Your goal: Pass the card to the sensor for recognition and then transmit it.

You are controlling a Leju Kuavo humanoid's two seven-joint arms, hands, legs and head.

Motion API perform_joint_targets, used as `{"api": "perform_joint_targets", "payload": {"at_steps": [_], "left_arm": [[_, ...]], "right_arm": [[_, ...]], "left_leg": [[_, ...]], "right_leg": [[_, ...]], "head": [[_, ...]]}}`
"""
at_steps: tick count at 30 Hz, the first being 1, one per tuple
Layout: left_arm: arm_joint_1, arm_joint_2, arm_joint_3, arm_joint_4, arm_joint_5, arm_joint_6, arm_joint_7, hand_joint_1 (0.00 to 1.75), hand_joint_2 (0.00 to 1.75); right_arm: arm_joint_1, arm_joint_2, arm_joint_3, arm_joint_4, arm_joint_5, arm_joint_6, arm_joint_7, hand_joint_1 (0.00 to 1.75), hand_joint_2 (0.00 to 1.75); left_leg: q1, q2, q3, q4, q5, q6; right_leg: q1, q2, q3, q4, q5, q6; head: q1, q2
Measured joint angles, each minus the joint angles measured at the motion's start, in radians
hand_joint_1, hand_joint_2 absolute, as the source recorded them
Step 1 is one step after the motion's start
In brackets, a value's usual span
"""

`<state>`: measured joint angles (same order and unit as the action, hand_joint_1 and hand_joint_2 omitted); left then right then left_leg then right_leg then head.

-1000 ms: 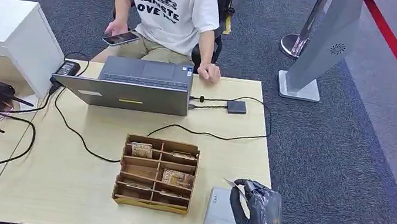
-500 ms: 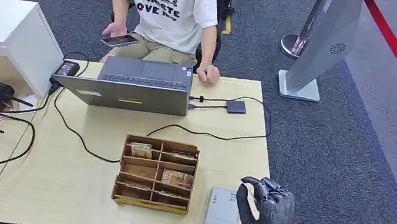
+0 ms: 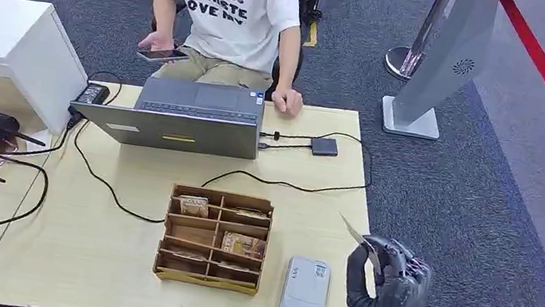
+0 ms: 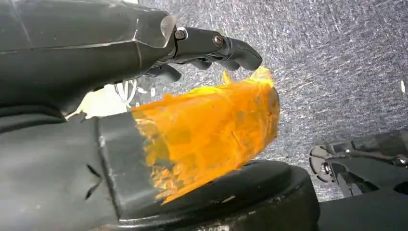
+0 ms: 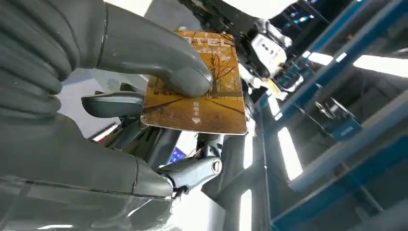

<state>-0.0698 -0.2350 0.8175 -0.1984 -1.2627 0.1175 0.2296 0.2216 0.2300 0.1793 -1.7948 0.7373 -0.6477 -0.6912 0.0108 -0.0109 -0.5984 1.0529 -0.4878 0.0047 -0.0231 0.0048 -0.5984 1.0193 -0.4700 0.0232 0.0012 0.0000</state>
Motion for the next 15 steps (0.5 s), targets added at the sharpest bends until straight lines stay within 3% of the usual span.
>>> {"api": "perform_joint_targets", "payload": {"at_steps": [5,15], "left_arm": [[-0.007,0.000,-0.008,0.000,-0.026,-0.014,0.012,0.00,0.00],[-0.031,-0.005,-0.050,0.000,-0.071,-0.042,0.026,0.00,0.00]], "right_arm": [[-0.080,0.006,0.019,-0.007,0.069,0.001,0.017,1.75,1.75],[-0.319,0.005,0.074,0.089,0.198,0.001,0.223,1.75,1.75]], "left_leg": [[0.000,0.000,0.000,0.000,0.001,-0.001],[0.000,0.001,0.001,0.000,0.002,-0.001]], "right_leg": [[0.000,0.001,0.000,0.000,0.001,0.000],[0.000,0.001,0.000,0.001,0.002,0.000]], "head": [[0.000,0.000],[-0.001,0.000]]}}
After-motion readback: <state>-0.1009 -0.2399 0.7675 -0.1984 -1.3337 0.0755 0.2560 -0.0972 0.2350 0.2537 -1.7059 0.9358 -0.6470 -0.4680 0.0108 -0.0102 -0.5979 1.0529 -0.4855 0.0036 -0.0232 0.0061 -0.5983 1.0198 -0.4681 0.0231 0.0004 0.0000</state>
